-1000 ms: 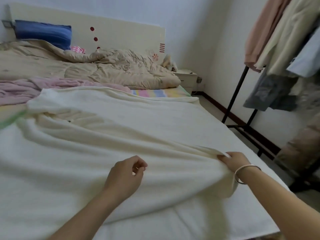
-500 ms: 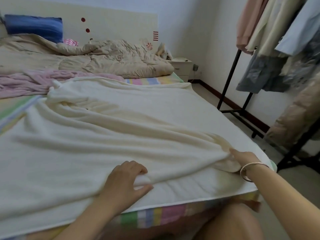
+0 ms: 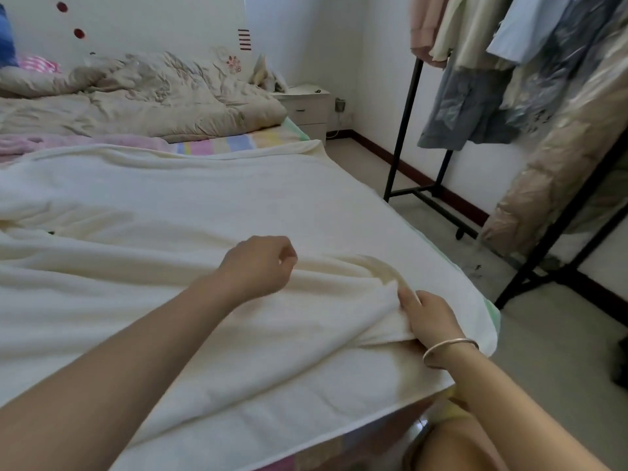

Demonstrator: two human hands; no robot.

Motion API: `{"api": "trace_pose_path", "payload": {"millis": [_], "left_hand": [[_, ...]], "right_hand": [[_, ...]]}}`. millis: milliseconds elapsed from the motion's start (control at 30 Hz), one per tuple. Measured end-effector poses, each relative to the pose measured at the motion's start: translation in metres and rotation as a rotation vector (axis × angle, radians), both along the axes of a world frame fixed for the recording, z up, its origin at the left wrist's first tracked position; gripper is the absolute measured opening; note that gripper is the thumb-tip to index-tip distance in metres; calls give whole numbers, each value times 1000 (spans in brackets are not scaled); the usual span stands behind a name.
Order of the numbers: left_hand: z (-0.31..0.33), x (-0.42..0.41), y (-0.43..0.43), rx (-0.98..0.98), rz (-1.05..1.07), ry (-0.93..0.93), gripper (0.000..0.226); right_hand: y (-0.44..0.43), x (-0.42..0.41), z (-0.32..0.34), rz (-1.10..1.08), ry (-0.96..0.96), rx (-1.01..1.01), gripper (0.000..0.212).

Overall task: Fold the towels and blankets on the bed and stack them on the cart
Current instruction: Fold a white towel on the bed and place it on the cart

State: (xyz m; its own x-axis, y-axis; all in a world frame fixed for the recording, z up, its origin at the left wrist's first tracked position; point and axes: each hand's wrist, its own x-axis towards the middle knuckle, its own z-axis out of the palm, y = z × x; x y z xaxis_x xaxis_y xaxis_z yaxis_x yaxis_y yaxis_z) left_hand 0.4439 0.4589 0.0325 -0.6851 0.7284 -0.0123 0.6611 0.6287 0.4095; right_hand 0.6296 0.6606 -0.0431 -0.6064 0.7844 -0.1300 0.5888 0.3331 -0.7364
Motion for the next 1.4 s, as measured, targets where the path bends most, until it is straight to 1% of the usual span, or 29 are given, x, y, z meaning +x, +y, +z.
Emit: {"api": "trace_pose_path", "payload": {"millis": [33, 67, 133, 167, 267, 367, 533, 633, 700, 733, 767, 933, 1133, 1200, 1300, 1367, 1400], "left_hand": [[-2, -11, 25, -14, -6, 28, 18], [-6, -24, 51, -37, -16, -12, 21], [-14, -46, 87, -111, -19, -153, 21], [-17, -53, 98, -156, -20, -172, 19], [-27, -65, 112, -272, -57, -113, 15], [-30, -71, 117, -423, -81, -135, 10], [-8, -61, 129, -773, -67, -88, 22], [3, -57, 138, -1073, -38, -163, 31], [2, -55, 141, -1206, -6, -160, 36], [2, -54, 141, -1200, 17, -133, 35], [1, -53, 142, -1139, 49, -99, 33], [-5, -55, 154, -514, 251, 140, 14], [-14, -43, 199, -41, 323, 282, 11], [-20, -33, 220, 63, 316, 354, 15], [-32, -11, 255, 122, 212, 392, 21], [-41, 3, 275, 163, 136, 383, 23], [-45, 9, 282, 170, 105, 383, 24]], "right_hand": [[4, -1, -3, 36, -14, 14, 43], [12, -2, -6, 69, -32, 22, 42], [23, -4, -6, 138, -94, 34, 41], [28, -5, -5, 176, -122, 46, 40], [44, -4, 1, 286, -216, 83, 40], [57, 0, 4, 351, -218, 49, 39], [60, 5, 6, 398, -149, -68, 34], [62, 8, 5, 414, -119, -77, 32], [62, 11, 5, 417, -74, -142, 29], [61, 12, 5, 418, -51, -176, 28], [62, 14, 5, 424, -35, -197, 27], [70, 20, 5, 463, 11, -206, 24], [92, 35, 7, 420, 92, -145, 24], [106, 44, 8, 372, 109, -107, 22], [128, 65, 6, 310, 81, -61, 22], [136, 82, 4, 265, 63, -86, 20], [138, 89, 3, 241, 74, -134, 18]]}}
